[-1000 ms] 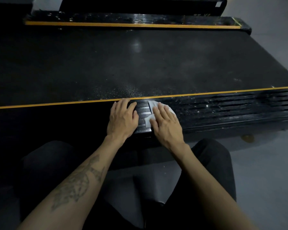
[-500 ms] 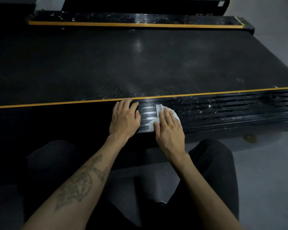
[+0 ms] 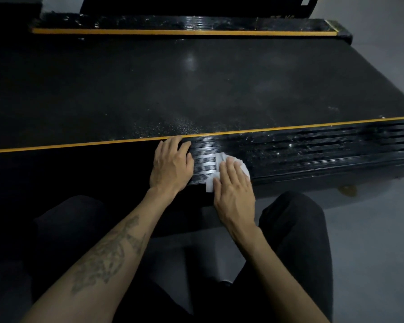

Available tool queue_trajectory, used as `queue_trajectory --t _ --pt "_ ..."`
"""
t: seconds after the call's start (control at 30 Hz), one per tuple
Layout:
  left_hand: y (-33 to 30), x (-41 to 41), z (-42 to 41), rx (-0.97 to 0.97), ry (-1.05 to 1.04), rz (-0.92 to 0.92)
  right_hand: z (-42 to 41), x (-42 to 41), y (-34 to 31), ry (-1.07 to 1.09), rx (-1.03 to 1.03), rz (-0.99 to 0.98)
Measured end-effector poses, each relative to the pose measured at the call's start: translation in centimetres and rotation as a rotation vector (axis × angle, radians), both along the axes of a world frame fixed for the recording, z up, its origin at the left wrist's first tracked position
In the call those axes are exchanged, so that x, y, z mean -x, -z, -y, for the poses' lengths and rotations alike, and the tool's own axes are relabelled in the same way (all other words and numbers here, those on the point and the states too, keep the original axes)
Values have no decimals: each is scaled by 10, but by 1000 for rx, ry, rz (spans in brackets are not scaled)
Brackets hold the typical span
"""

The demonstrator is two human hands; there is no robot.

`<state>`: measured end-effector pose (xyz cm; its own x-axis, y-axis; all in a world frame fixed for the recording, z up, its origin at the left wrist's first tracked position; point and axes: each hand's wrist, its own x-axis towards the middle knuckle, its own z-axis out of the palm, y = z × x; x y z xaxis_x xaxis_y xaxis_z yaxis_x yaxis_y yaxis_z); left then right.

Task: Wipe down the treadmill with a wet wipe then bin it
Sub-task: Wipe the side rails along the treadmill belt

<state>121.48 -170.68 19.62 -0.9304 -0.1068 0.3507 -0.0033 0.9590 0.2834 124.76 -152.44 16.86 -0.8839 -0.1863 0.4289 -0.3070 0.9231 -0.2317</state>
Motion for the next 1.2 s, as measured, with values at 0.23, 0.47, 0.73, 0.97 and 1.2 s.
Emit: queue_trajectory --t 0.23,0.47,0.73,0.97,1.2 --pt "1 -2 -1 -13 24 -22 -6 19 -3 -73 -17 -9" --pt "-4 0 -3 11 82 78 -4 -7 11 -51 43 -84" --pt "-11 10 -14 18 19 98 -16 6 7 -11 42 -74" --pt "-6 22 -41 -47 -86 124 -13 7 4 -143 5 -112" --pt "-2 26 -47 23 -18 125 -16 -11 8 -44 76 -74"
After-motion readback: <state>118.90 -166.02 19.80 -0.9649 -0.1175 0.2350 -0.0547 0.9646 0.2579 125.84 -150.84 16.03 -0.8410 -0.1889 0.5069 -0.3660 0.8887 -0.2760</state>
